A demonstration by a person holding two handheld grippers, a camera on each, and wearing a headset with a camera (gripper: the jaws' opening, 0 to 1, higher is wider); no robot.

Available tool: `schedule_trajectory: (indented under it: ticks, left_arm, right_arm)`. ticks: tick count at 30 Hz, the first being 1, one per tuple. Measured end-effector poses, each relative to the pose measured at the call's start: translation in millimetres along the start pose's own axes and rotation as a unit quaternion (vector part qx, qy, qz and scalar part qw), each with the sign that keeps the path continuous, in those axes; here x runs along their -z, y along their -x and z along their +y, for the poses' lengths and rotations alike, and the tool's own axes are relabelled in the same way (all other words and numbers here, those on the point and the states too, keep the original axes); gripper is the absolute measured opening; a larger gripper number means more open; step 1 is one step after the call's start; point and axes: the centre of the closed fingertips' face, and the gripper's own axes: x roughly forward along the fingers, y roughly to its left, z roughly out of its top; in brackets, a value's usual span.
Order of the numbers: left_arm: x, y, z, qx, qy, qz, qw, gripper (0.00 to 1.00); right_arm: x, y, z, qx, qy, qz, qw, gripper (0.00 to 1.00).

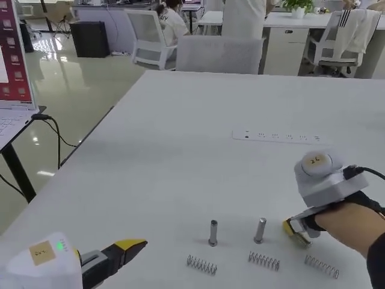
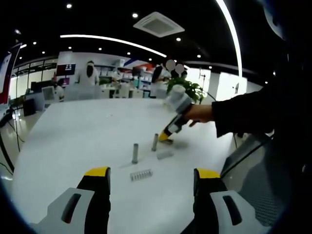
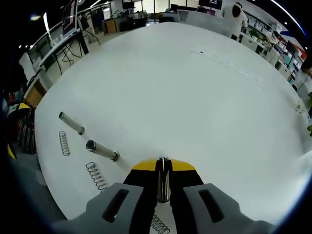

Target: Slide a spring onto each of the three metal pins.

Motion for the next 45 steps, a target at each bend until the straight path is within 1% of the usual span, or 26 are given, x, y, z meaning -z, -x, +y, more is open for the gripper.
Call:
schedule_trajectory:
  ticks: [1,2,4,5,6,7,8,12,14,15,17,20,21,22,23,25,27,31,37,39,43,45]
  left_arm:
    - [-0.4,0.1,-0.2,0.0,0.0,-0.001,1.0,0.65]
    - [-1.0,0.1,-0.8,0.001,-0.001,-0.001,1.0,0.65]
    - [-2.3,0.1,-2.0,0.002,-0.003,-0.003,1.0,0.65]
    - [-2.9,0.0,-2.5,0.003,-0.003,-0.004,1.0,0.65]
    - [-3.6,-0.1,-3.4,0.004,-0.004,-0.005,1.0,0.65]
    - [-4.1,-0.1,-4.2,0.004,-0.005,-0.005,1.0,0.65]
    - [-4.3,-0.2,-5.1,0.005,-0.006,-0.005,1.0,0.65]
    - [-4.6,0.2,-8.6,0.009,-0.01,-0.005,0.9999,0.65]
    - [-6.0,1.3,-9.4,0.009,-0.012,-0.007,0.9999,0.65]
    - [-6.5,1.8,-9.3,0.009,-0.013,-0.008,0.9998,0.65]
    - [-6.9,2.7,-8.2,0.008,-0.013,-0.009,0.9998,0.65]
    - [-6.9,3.3,-6.6,0.006,-0.013,-0.01,0.9998,0.64]
    - [-7.1,3.3,-6.6,0.006,-0.013,-0.011,0.9998,0.64]
    - [-7.4,3.1,-6.7,0.007,-0.013,-0.012,0.9998,0.64]
    - [-7.4,2.9,-7.0,0.007,-0.013,-0.012,0.9998,0.64]
    - [-7.7,2.3,-7.4,0.008,-0.015,-0.012,0.9998,0.64]
    - [-8.3,2.0,-7.6,0.009,-0.015,-0.014,0.9997,0.65]
    - [-8.7,3.0,-6.2,0.007,-0.014,-0.016,0.9997,0.65]
    - [-8.0,3.6,-5.2,0.006,-0.012,-0.017,0.9998,0.65]
    - [-8.2,2.9,-6.2,0.008,-0.013,-0.018,0.9997,0.65]
    - [-9.5,1.9,-8.1,0.01,-0.014,-0.018,0.9997,0.65]
    - [-10.2,2.1,-8.3,0.01,-0.014,-0.019,0.9997,0.65]
  right_arm:
    - [-1.1,6.0,-0.1,0.001,0.001,-0.007,1.0,0.05]
    - [-1.5,8.2,0.0,0.001,0.002,-0.009,1.0,0.05]
    - [-6.0,18.8,-0.4,0.001,0.0,-0.028,0.9996,0.05]
    - [-11.2,24.9,-0.2,0.002,0.005,-0.048,0.9988,0.05]
    - [-12.2,29.1,-0.2,0.005,0.006,-0.055,0.9985,0.05]
    - [-10.4,33.6,0.3,0.006,0.005,-0.054,0.9985,0.05]
    - [-10.5,36.1,0.3,0.008,0.006,-0.058,0.9982,0.05]
    - [-8.3,40.5,0.4,0.01,0.003,-0.075,0.9971,0.05]
    - [-5.2,43.2,0.4,0.012,0.001,-0.078,0.9969,0.05]
    - [-4.2,44.2,0.6,0.013,0.0,-0.079,0.9967,0.05]
    - [-4.1,47.0,-1.1,0.02,0.005,-0.092,0.9956,0.05]
    - [-3.4,48.7,-3.3,0.021,-0.001,-0.103,0.9944,0.05]
    - [-2.8,48.0,-3.5,0.02,-0.004,-0.102,0.9946,0.05]
    - [1.7,45.8,-3.4,0.018,-0.004,-0.091,0.9957,0.05]
    - [0.2,46.0,-4.1,0.019,-0.003,-0.096,0.9952,0.05]
    - [-0.7,45.0,-4.6,0.02,-0.001,-0.091,0.9956,0.05]
    - [-1.1,45.1,-3.3,0.022,0.01,-0.09,0.9957,0.05]
    - [0.0,46.5,-4.0,0.024,0.018,-0.092,0.9953,0.05]
    - [2.2,49.0,-5.3,0.024,0.019,-0.097,0.9948,0.06]
    - [1.3,49.0,-5.1,0.019,0.01,-0.102,0.9945,0.08]
    - [3.6,49.2,-4.2,0.018,0.012,-0.1,0.9947,0.1]
    - [3.0,50.8,-3.3,0.017,0.014,-0.105,0.9942,0.12]
